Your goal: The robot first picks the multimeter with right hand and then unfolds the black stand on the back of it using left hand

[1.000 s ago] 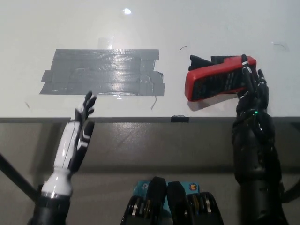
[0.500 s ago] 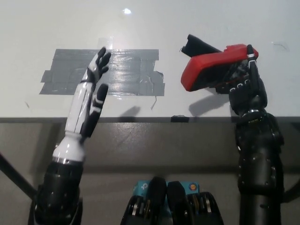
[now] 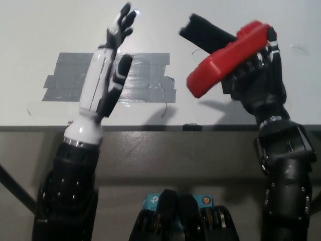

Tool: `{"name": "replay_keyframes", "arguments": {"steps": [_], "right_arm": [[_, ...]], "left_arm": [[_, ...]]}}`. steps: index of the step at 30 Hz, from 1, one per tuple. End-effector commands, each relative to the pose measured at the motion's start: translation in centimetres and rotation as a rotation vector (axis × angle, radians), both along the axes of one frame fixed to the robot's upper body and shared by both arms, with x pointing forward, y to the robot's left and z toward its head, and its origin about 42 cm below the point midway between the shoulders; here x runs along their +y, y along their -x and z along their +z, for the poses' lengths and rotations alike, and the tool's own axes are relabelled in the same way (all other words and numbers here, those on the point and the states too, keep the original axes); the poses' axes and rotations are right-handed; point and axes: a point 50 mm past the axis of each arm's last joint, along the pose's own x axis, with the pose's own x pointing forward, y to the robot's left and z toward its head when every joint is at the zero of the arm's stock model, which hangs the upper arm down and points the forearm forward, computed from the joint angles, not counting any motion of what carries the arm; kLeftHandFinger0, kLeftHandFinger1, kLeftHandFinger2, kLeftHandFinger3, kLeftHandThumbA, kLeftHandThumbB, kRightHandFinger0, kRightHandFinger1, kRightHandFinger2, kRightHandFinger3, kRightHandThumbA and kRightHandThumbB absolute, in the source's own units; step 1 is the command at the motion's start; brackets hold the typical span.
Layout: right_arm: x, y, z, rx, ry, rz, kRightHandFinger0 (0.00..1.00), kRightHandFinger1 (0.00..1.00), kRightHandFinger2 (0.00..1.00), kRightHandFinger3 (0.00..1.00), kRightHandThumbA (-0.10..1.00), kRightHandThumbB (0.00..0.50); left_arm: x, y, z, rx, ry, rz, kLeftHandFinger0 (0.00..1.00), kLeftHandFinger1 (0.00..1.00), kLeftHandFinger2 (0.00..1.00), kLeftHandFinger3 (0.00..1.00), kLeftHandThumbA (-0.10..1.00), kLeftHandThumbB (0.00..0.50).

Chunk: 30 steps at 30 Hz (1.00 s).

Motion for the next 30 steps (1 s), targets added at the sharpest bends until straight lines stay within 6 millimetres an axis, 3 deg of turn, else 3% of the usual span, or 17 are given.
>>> {"name": "replay_keyframes", "arguments": {"steps": [1, 3, 13, 17, 20, 23, 25, 30], "right_arm": [[4.0, 5.2, 8.9, -0.587, -0.132, 0.442, 0.0, 0.21, 0.75, 0.74, -0.1, 0.127], [4.0, 5.5, 8.7, -0.583, -0.113, 0.446, 0.0, 0.13, 0.67, 0.65, -0.1, 0.114], [4.1, 6.0, 8.3, -0.59, -0.095, 0.474, 0.0, 0.09, 0.63, 0.65, -0.1, 0.112], [4.0, 5.9, 8.2, -0.587, -0.086, 0.474, 0.0, 0.05, 0.61, 0.61, -0.1, 0.131], [3.9, 5.8, 8.3, -0.594, -0.093, 0.478, 0.0, 0.0, 0.45, 0.54, -0.1, 0.113], [3.8, 5.7, 8.3, -0.582, -0.103, 0.454, 0.0, 0.0, 0.44, 0.51, -0.1, 0.141], [3.8, 5.6, 8.4, -0.566, -0.083, 0.439, 0.0, 0.0, 0.45, 0.55, -0.1, 0.171], [3.6, 5.5, 8.7, -0.574, -0.144, 0.426, 0.0, 0.06, 0.56, 0.48, -0.1, 0.135]], "left_arm": [[-3.1, 2.2, 7.6, -0.186, -0.062, -0.079, 1.0, 1.0, 1.0, 1.0, 1.0, 0.183], [-3.6, 2.1, 8.2, -0.189, -0.071, -0.082, 1.0, 1.0, 1.0, 1.0, 1.0, 0.212], [-5.0, 2.1, 9.7, -0.193, -0.143, -0.106, 1.0, 1.0, 1.0, 1.0, 1.0, 0.345], [-5.0, 3.2, 9.7, -0.211, -0.144, -0.123, 1.0, 1.0, 1.0, 1.0, 1.0, 0.356], [-5.1, 4.6, 9.9, -0.236, -0.137, -0.144, 1.0, 1.0, 1.0, 1.0, 1.0, 0.377], [-5.1, 6.1, 9.8, -0.267, -0.142, -0.175, 1.0, 1.0, 1.0, 1.0, 1.0, 0.368], [-5.0, 7.5, 9.7, -0.301, -0.137, -0.183, 1.0, 1.0, 1.0, 1.0, 1.0, 0.367], [-5.0, 10.1, 9.7, -0.367, -0.141, -0.226, 1.0, 1.0, 1.0, 1.0, 1.0, 0.33]]}}
